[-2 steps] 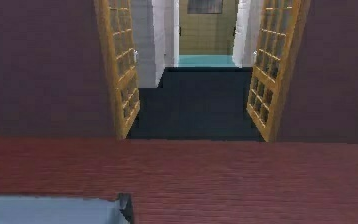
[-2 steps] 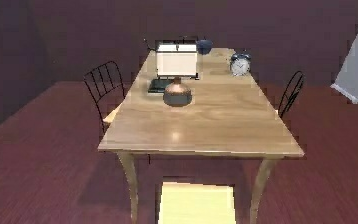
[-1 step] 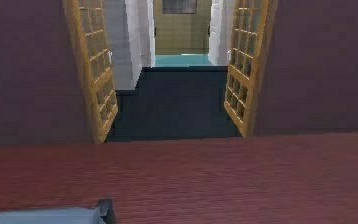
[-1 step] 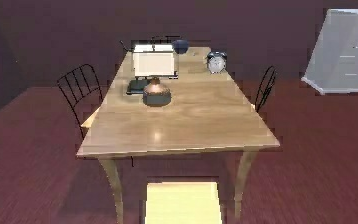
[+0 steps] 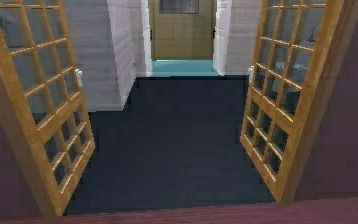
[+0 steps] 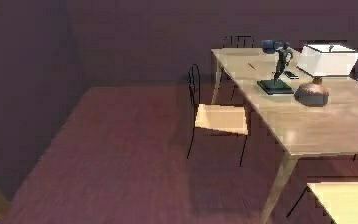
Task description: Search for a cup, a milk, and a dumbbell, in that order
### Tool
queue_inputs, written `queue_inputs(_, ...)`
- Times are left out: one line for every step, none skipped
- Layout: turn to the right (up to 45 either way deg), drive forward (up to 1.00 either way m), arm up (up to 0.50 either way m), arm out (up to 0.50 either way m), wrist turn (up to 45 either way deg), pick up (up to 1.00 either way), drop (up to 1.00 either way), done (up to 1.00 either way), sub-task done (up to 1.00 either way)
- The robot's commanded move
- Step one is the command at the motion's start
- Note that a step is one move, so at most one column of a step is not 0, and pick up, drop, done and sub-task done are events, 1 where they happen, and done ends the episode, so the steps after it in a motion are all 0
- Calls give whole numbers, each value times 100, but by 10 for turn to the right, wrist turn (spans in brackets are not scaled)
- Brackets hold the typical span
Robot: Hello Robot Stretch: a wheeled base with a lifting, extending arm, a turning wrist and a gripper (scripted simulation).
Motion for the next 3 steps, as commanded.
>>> queue_inputs(0, 100, 0, 0, 0, 0, 0, 0, 0)
queue_inputs(30, 0, 0, 0, 0, 0, 0, 0, 0)
queue_inputs(0, 100, 0, 0, 0, 0, 0, 0, 0)
